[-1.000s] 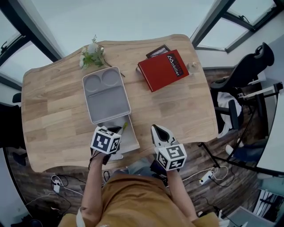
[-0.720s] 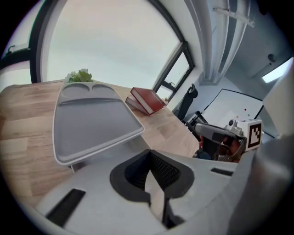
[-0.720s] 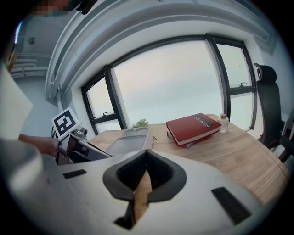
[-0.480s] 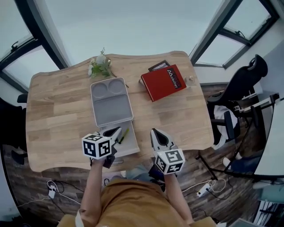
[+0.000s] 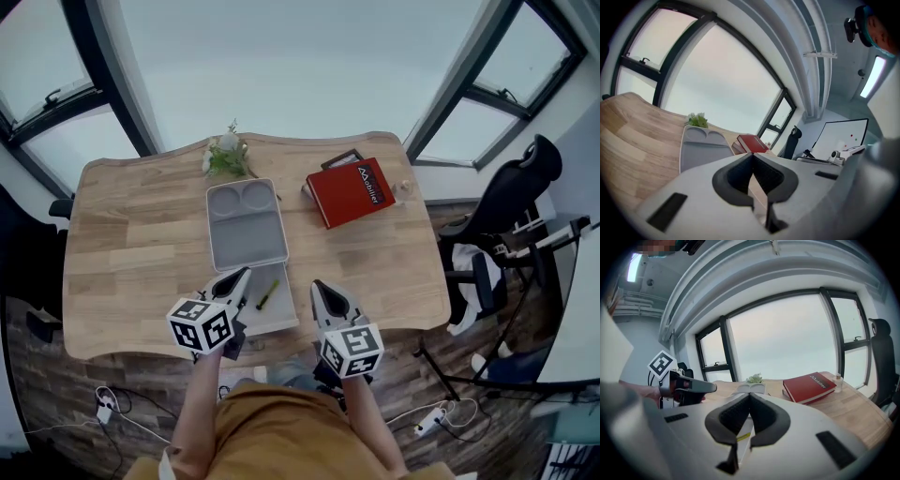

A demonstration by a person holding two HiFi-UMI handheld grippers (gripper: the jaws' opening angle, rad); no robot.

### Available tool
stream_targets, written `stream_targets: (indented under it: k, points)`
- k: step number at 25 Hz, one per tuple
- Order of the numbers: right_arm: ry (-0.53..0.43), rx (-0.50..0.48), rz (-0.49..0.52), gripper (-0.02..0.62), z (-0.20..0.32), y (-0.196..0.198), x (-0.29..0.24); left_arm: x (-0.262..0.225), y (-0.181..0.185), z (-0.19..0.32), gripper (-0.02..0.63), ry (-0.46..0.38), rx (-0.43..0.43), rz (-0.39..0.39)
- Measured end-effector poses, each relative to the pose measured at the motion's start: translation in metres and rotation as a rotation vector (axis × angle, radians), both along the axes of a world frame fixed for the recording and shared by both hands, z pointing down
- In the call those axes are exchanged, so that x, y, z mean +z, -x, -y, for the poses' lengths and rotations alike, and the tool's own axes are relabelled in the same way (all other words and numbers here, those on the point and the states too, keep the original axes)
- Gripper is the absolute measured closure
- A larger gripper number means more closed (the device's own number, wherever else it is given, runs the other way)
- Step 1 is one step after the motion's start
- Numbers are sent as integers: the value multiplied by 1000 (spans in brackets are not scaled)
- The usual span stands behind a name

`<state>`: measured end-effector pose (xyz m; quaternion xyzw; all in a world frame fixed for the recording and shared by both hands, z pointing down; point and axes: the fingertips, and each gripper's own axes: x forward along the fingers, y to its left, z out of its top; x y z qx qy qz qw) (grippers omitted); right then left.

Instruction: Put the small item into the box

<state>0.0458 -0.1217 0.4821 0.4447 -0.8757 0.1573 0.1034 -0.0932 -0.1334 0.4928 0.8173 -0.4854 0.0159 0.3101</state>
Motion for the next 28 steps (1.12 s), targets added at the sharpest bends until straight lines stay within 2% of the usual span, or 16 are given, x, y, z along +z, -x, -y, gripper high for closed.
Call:
stream_targets:
  k: [5, 10, 17, 28]
  points:
    - [-18, -17, 18, 592, -12, 8, -13, -14, 13, -10, 601, -66, -74, 48]
    - [-63, -27, 21, 591, -22, 9, -30, -41, 11, -20, 601, -178, -76, 50]
    - [-112, -1, 2, 591, -29, 7, -41, -63, 13, -36, 601, -263, -79, 139]
    - [-124, -3, 16, 592, -33, 12, -46, -60, 18, -45, 601, -264, -77, 161]
